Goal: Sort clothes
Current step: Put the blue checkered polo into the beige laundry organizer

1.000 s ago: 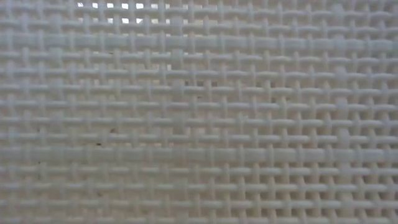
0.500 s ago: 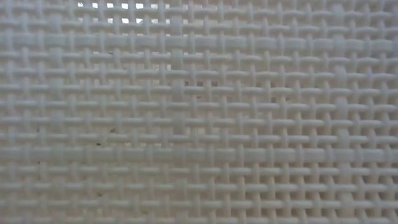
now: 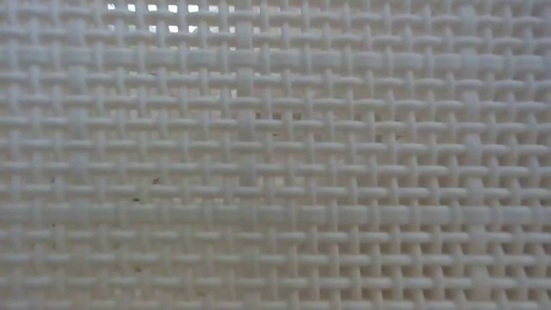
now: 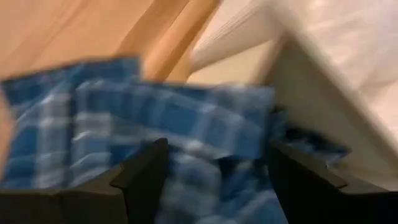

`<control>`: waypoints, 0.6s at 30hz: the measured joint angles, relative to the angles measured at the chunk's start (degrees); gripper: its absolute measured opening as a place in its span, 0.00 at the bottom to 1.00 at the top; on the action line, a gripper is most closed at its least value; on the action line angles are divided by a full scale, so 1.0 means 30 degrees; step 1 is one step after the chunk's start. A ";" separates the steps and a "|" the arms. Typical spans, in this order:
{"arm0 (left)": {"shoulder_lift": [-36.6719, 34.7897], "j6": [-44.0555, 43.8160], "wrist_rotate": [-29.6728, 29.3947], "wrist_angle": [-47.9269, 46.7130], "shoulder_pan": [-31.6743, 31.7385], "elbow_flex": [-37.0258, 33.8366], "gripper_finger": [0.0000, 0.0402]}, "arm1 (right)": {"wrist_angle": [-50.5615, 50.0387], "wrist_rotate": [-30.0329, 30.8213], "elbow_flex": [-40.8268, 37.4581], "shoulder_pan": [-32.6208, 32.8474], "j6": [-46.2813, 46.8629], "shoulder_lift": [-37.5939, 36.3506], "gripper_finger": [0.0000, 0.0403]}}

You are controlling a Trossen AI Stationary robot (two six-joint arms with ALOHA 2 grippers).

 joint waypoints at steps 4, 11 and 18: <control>0.0387 0.1691 0.2076 -0.1089 0.2944 0.0000 0.64 | 0.0000 0.0000 0.0000 0.0001 0.0000 0.0000 0.00; 0.2037 0.4285 0.5958 -0.2792 0.6380 -0.0077 0.64 | -0.0001 0.0000 0.0000 0.0001 0.0000 0.0000 0.00; 0.4310 0.6115 0.9230 -0.3211 0.7032 -0.1904 0.64 | -0.0007 -0.0007 0.0000 0.0001 0.0000 0.0000 0.00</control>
